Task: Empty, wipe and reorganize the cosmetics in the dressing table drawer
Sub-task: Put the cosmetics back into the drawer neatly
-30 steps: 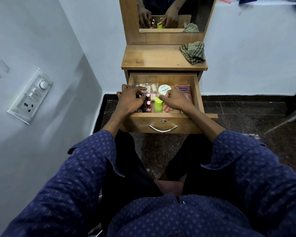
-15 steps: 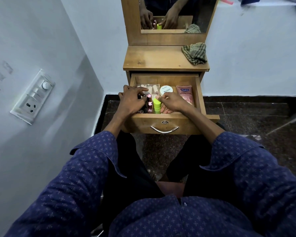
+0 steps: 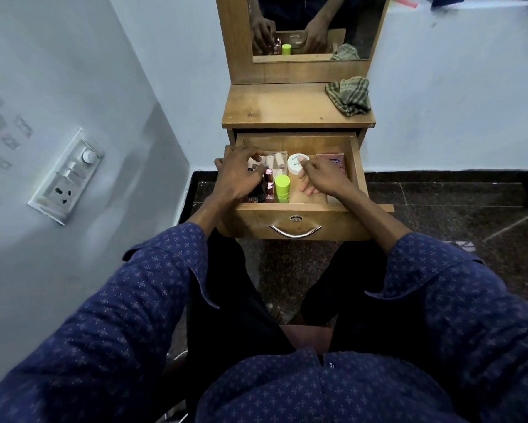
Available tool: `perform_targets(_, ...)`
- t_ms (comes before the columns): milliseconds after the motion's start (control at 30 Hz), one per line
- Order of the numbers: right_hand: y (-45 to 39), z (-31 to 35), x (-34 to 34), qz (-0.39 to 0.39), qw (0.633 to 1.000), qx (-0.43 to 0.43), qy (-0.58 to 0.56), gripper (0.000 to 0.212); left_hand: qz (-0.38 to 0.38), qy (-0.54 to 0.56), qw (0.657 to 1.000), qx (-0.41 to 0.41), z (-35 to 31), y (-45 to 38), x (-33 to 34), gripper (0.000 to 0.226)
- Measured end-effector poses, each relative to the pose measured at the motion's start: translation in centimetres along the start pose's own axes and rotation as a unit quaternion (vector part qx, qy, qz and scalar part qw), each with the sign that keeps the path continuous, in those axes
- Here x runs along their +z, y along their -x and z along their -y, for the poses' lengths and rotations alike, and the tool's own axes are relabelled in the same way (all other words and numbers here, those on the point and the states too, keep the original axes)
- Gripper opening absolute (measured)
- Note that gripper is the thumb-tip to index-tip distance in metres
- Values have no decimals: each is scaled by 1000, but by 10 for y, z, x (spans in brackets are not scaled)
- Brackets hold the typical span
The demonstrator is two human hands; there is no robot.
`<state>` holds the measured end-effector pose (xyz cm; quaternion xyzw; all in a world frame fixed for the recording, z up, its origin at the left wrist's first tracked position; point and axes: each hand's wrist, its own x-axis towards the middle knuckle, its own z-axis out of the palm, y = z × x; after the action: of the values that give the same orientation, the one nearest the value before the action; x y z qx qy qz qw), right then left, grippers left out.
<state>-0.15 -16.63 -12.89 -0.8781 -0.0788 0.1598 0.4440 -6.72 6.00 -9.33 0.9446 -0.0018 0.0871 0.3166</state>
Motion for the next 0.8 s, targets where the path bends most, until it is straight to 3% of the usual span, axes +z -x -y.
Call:
perform_targets(167, -1, -9, -5, -172, 979, -64, 89, 27, 19, 0, 1000, 18, -22, -20, -3, 26)
perform_targets(267, -3, -4, -12, -211, 962, -91, 148, 25, 103, -16, 994, 21, -46, -42, 4, 21)
perform_targets(400, -8, -4, -7, -182, 941, -111, 264, 40, 226, -155, 962, 9, -58, -66, 27, 28)
perform_targets(600, -14, -8, -2, -111, 935, -91, 323, 67, 250, -240, 938, -9, -66, -77, 42, 25)
perform_targets(700, -15, -13, -3, -89, 936, -69, 333, 61, 249, -270, 930, -6, -70, -80, 46, 14)
perform_targets(800, -15, -12, -4, -98, 940, -61, 322, 44, 248, -298, 922, -3, -78, -81, 45, 17)
